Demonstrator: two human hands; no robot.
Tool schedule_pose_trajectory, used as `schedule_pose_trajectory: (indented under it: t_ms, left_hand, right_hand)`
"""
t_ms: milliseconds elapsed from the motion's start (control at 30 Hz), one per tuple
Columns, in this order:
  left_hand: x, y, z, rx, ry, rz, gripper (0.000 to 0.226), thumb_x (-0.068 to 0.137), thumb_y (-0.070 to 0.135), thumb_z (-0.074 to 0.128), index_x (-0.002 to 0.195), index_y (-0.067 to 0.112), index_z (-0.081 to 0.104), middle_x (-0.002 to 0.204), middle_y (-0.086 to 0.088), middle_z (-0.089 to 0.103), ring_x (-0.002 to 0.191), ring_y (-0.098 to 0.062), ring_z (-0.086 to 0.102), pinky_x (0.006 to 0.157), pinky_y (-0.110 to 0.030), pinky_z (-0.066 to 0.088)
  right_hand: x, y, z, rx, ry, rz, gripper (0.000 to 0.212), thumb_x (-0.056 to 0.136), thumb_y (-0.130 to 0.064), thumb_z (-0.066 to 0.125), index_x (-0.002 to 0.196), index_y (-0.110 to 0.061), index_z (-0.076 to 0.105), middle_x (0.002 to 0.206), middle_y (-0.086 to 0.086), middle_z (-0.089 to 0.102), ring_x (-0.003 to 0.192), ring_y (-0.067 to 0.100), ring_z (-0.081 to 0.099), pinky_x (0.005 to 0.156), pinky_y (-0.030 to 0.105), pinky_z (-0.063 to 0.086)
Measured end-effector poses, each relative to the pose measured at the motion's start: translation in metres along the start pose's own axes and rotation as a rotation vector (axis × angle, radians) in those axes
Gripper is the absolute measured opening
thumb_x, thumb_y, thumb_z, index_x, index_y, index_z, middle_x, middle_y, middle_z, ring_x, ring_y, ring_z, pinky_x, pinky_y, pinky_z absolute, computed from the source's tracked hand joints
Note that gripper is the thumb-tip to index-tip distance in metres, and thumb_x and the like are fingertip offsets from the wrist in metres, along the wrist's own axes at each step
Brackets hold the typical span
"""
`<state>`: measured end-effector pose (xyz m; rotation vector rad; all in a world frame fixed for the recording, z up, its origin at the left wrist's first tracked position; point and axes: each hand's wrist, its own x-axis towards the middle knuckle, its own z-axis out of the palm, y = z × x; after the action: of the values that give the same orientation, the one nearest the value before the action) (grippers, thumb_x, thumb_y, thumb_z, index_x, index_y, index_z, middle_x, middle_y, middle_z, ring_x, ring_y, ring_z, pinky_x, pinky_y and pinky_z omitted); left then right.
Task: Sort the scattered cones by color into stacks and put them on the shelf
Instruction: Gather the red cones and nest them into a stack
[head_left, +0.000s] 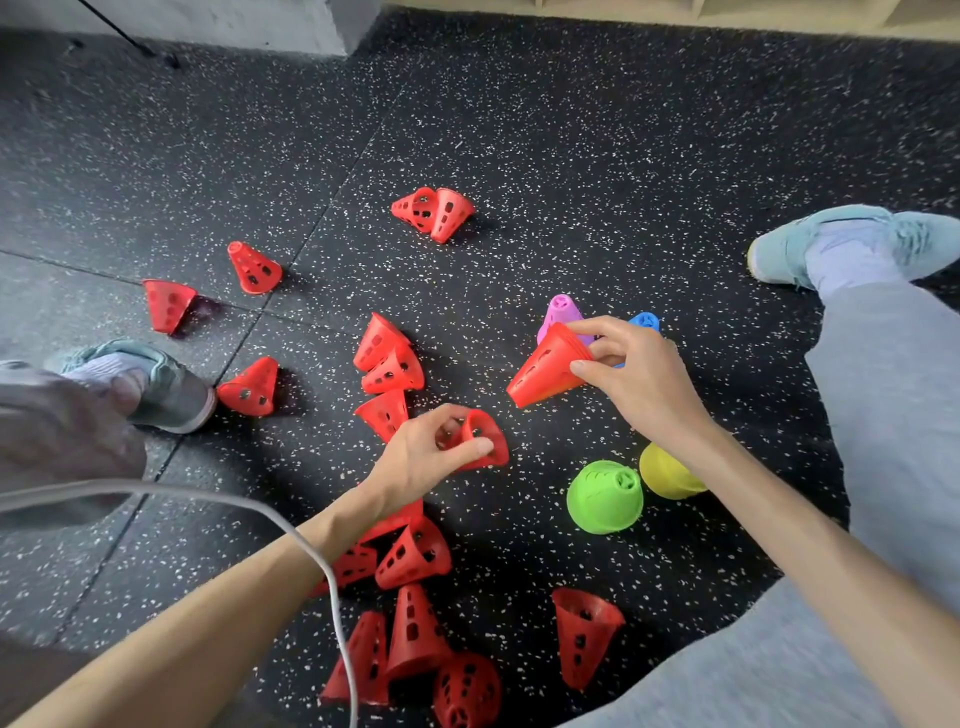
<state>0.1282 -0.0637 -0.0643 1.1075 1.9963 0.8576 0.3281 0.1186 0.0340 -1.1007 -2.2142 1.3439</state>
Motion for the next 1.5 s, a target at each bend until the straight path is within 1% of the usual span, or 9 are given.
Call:
schedule_pose_trajectory:
  t_ms: [300,433,533,833,1033,1167,1300,1400,1500]
  left_hand:
    - [0.026,0.042,0.025,-0.302,0.171,0.068,0.017,0.093,0.036,0.074,0.109,0.032,0.072,0.083,0.001,0.071,0.073,-0.008,0.063,0.066,-0.024,0.052]
    - [0.030,0.059,0.038,-0.375,0.221,0.071,0.019,0.091,0.029,0.077,0.109,0.031,0.072,0.080,0.004,0.066,0.069,-0.010,0.061,0.062,-0.040,0.062]
    - [0.033,0.059,0.039,-0.373,0.282,0.070,0.024,0.089,0.034,0.079,0.112,0.033,0.070,0.089,0.004,0.067,0.076,-0.017,0.066,0.065,-0.046,0.062]
    - [0.028,0.070,0.051,-0.394,0.304,0.094,0.039,0.084,0.039,0.081,0.118,0.035,0.064,0.099,-0.002,0.066,0.084,-0.024,0.067,0.064,-0.044,0.062]
    - [0.023,0.068,0.055,-0.298,0.296,0.137,0.055,0.080,0.025,0.086,0.128,0.032,0.058,0.111,0.005,0.063,0.086,-0.007,0.061,0.076,-0.015,0.047]
    - [0.011,0.065,0.052,-0.323,0.290,0.147,0.055,0.083,0.027,0.084,0.130,0.034,0.056,0.114,0.006,0.062,0.089,-0.012,0.064,0.079,-0.029,0.056]
    - [-0.016,0.060,0.050,-0.376,0.222,0.143,0.044,0.091,0.032,0.075,0.128,0.036,0.051,0.107,0.013,0.063,0.083,-0.017,0.067,0.069,-0.042,0.061]
    - [-0.040,0.050,0.055,-0.327,0.133,0.146,0.030,0.096,0.032,0.068,0.118,0.031,0.047,0.094,0.008,0.067,0.071,-0.017,0.065,0.060,-0.034,0.054]
    - [-0.058,0.043,0.060,-0.170,-0.098,0.184,0.022,0.098,0.035,0.065,0.110,0.025,0.049,0.078,0.001,0.071,0.058,-0.016,0.065,0.059,-0.033,0.052]
  right_hand:
    - [0.000,0.008,0.009,-0.032,-0.028,-0.012,0.039,0.091,-0.012,0.072,0.125,-0.029,0.069,0.093,-0.010,0.075,0.089,-0.007,0.067,0.075,0.003,0.041]
    - [0.001,0.014,0.012,0.025,-0.065,0.006,0.037,0.091,-0.009,0.071,0.121,-0.031,0.069,0.095,-0.008,0.076,0.086,-0.011,0.066,0.076,0.002,0.041]
    - [0.006,0.017,0.011,0.054,-0.089,0.009,0.030,0.097,-0.017,0.067,0.120,-0.037,0.069,0.101,-0.013,0.076,0.095,-0.008,0.067,0.088,0.015,0.049]
    - [0.007,0.012,0.003,0.010,-0.140,0.019,0.033,0.092,-0.011,0.072,0.118,-0.030,0.064,0.092,-0.009,0.076,0.079,-0.008,0.067,0.072,0.004,0.042]
    - [0.020,0.010,0.003,-0.097,-0.152,-0.009,0.034,0.091,-0.014,0.070,0.119,-0.032,0.065,0.094,-0.008,0.074,0.092,0.009,0.070,0.088,0.035,0.053]
    - [0.016,0.000,0.003,-0.146,-0.195,-0.044,0.034,0.091,-0.016,0.071,0.119,-0.034,0.066,0.099,-0.008,0.073,0.095,0.008,0.068,0.089,0.036,0.053]
    - [0.001,-0.015,-0.002,-0.200,-0.266,-0.067,0.036,0.092,-0.013,0.072,0.120,-0.034,0.066,0.113,-0.001,0.071,0.106,0.006,0.065,0.085,0.021,0.046]
    - [-0.018,-0.021,-0.013,-0.202,-0.273,-0.062,0.034,0.092,-0.006,0.071,0.118,-0.027,0.068,0.098,-0.002,0.072,0.083,-0.010,0.061,0.072,0.007,0.039]
    - [-0.041,-0.016,-0.027,-0.203,-0.232,-0.041,0.035,0.090,-0.005,0.073,0.115,-0.028,0.069,0.089,-0.008,0.074,0.075,-0.008,0.063,0.077,0.020,0.044]
